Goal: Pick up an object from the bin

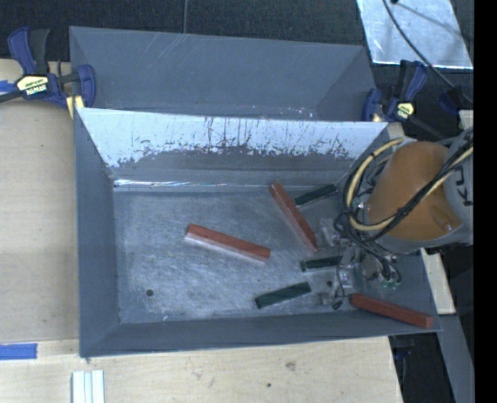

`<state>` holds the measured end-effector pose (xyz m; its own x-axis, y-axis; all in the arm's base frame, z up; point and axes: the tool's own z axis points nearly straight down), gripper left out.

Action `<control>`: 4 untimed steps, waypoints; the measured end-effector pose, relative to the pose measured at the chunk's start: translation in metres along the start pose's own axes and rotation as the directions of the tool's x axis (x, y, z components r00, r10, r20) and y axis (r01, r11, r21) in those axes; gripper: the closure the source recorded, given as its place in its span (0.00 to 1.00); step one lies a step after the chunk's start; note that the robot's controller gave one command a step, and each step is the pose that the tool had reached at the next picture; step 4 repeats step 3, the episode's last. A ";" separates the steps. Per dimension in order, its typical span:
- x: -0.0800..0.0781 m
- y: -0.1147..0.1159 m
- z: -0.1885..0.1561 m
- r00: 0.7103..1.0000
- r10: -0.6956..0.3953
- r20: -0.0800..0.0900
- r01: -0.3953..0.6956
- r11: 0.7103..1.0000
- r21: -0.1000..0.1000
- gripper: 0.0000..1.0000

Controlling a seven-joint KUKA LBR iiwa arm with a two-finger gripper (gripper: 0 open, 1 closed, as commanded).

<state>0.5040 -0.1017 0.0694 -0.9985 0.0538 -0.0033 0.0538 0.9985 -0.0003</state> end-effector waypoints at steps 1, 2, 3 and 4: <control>-0.001 0.000 -0.001 1.000 -0.002 0.002 0.002 1.000 0.001 0.00; -0.003 0.000 -0.002 1.000 -0.002 0.008 0.002 1.000 0.001 1.00; -0.006 -0.001 -0.082 1.000 -0.004 0.008 0.004 1.000 0.002 1.00; -0.006 -0.001 -0.082 1.000 -0.004 0.008 0.004 1.000 0.002 1.00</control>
Offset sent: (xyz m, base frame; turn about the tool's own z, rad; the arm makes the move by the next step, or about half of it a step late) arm 0.0000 0.0000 0.0000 0.0000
